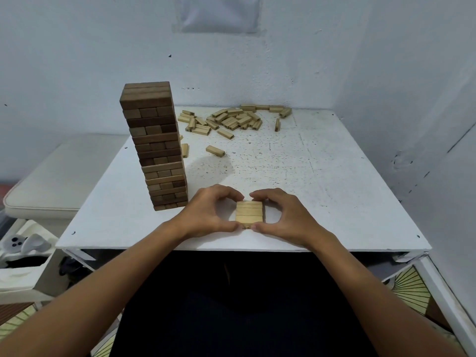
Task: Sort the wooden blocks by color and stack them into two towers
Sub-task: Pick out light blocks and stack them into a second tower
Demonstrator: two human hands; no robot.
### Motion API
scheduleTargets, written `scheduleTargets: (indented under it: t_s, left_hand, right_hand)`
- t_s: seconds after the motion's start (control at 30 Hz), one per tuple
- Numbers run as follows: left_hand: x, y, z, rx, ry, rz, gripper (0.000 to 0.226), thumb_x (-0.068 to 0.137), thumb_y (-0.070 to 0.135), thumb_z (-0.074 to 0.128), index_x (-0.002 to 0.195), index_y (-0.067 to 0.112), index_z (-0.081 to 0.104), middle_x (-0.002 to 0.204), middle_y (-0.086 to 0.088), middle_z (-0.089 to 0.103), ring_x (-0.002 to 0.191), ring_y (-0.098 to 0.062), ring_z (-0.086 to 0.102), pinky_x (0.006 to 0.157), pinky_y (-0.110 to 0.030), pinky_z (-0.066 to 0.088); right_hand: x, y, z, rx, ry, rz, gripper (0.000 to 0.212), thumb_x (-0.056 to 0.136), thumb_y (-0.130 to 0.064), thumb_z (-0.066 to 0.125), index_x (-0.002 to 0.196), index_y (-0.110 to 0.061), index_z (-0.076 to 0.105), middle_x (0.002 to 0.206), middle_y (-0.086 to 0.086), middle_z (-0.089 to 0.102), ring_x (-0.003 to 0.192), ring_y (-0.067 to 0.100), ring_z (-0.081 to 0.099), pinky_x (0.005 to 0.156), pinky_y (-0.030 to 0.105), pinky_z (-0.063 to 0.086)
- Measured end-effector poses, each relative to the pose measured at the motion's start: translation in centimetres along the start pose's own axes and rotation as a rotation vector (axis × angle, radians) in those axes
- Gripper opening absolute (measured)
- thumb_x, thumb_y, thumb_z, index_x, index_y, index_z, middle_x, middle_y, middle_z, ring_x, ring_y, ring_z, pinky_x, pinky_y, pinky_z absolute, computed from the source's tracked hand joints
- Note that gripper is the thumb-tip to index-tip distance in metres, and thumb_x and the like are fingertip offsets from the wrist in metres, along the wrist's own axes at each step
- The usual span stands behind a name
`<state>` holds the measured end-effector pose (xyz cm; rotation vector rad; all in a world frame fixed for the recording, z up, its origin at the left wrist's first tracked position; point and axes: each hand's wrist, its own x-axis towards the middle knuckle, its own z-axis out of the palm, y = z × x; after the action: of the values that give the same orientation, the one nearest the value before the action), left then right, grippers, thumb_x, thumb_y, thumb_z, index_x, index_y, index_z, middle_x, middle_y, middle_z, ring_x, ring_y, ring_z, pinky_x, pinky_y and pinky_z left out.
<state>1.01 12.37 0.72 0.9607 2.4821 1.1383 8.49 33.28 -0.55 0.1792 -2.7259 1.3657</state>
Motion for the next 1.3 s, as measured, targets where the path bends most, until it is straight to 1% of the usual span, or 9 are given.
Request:
scheduleTargets:
  t_s: [0.3, 0.6, 0.77, 0.83, 0.93, 1.0, 1.1, 1.17, 1.3]
  left_hand:
    - [-0.1, -0.2, 0.0, -0.010, -0.001, 0.010, 0.060, 0.051, 0.053, 0.072, 0.108, 0.031, 0.067, 0.111, 0.015, 0.064, 0.106, 0.007, 0.054, 0.092, -0.008, 0.040]
    - [-0.1, -0.1, -0.1, 0.000, -0.001, 0.017, 0.056, 0.052, 0.053, 0.072, 0.106, 0.037, 0.065, 0.111, 0.016, 0.063, 0.106, 0.007, 0.053, 0.091, -0.009, 0.040]
    - [-0.1, -0.1, -0.1, 0.020, -0.007, 0.013, 0.058, 0.054, 0.052, 0.075, 0.110, 0.036, 0.065, 0.115, 0.015, 0.062, 0.109, 0.004, 0.053, 0.096, -0.015, 0.042]
    - [-0.2, -0.1, -0.1, 0.022, 0.003, 0.008, 0.058, 0.056, 0.051, 0.078, 0.110, 0.035, 0.065, 0.116, 0.014, 0.062, 0.110, 0.002, 0.054, 0.097, -0.017, 0.043]
    - [-0.2, 0.1, -0.1, 0.004, 0.031, 0.000, 0.057, 0.059, 0.062, 0.072, 0.110, 0.036, 0.065, 0.114, 0.013, 0.063, 0.107, -0.002, 0.055, 0.093, -0.018, 0.045]
    - [0.0, 0.4, -0.1, -0.006, 0.052, -0.001, 0.053, 0.067, 0.057, 0.072, 0.112, 0.030, 0.067, 0.113, 0.011, 0.064, 0.105, -0.004, 0.057, 0.090, -0.017, 0.046]
    - [0.4, 0.5, -0.1, -0.026, 0.088, 0.004, 0.035, 0.081, 0.035, 0.076, 0.113, 0.022, 0.068, 0.112, 0.012, 0.064, 0.104, 0.004, 0.056, 0.088, -0.011, 0.045]
    - [1.0, 0.5, 0.1, -0.041, 0.125, 0.020, 0.030, 0.083, 0.036, 0.073, 0.110, 0.022, 0.069, 0.111, 0.014, 0.065, 0.105, 0.008, 0.056, 0.090, -0.015, 0.046]
    - [2.9, 1.1, 0.3, -0.024, 0.225, 0.023, 0.025, 0.086, 0.032, 0.072, 0.109, 0.021, 0.068, 0.109, 0.009, 0.066, 0.105, 0.002, 0.057, 0.088, -0.022, 0.050]
  right_hand:
    - [-0.1, -0.1, 0.1, 0.020, 0.008, 0.001, 0.061, 0.065, -0.024, 0.087, 0.115, -0.043, 0.058, 0.118, -0.014, 0.059, 0.110, -0.003, 0.056, 0.101, 0.023, 0.046]
    - [-0.2, -0.1, 0.2, 0.021, 0.008, 0.007, 0.064, 0.064, -0.028, 0.088, 0.114, -0.049, 0.055, 0.120, -0.013, 0.057, 0.111, -0.004, 0.055, 0.103, 0.026, 0.045]
    - [-0.2, 0.1, 0.2, 0.013, 0.006, 0.000, 0.064, 0.062, -0.033, 0.088, 0.115, -0.049, 0.056, 0.119, -0.018, 0.057, 0.113, -0.003, 0.054, 0.103, 0.028, 0.046]
    - [-0.2, 0.1, 0.3, 0.012, -0.002, -0.003, 0.062, 0.063, -0.037, 0.086, 0.115, -0.049, 0.055, 0.118, -0.020, 0.057, 0.114, -0.003, 0.053, 0.103, 0.027, 0.046]
    - [-0.2, 0.2, 0.3, 0.033, 0.015, -0.009, 0.052, 0.066, -0.054, 0.075, 0.114, -0.050, 0.055, 0.119, -0.019, 0.059, 0.113, -0.001, 0.055, 0.100, 0.024, 0.045]
    - [-0.1, 0.3, 0.4, 0.087, 0.031, 0.006, 0.046, 0.072, -0.050, 0.075, 0.115, -0.043, 0.059, 0.118, -0.016, 0.062, 0.111, -0.002, 0.057, 0.099, 0.021, 0.045]
    - [0.0, 0.3, 0.1, 0.169, 0.047, 0.032, 0.034, 0.082, -0.032, 0.076, 0.114, -0.031, 0.063, 0.114, -0.015, 0.065, 0.108, -0.002, 0.059, 0.097, 0.018, 0.046]
    - [0.1, 0.3, 0.0, 0.208, 0.064, 0.038, 0.028, 0.085, -0.024, 0.074, 0.111, -0.027, 0.065, 0.110, -0.014, 0.066, 0.105, -0.001, 0.060, 0.095, 0.017, 0.045]
    - [1.0, 0.3, -1.1, 0.249, 0.095, 0.042, 0.021, 0.087, -0.022, 0.072, 0.107, -0.026, 0.067, 0.105, -0.012, 0.068, 0.101, 0.003, 0.062, 0.088, 0.016, 0.049]
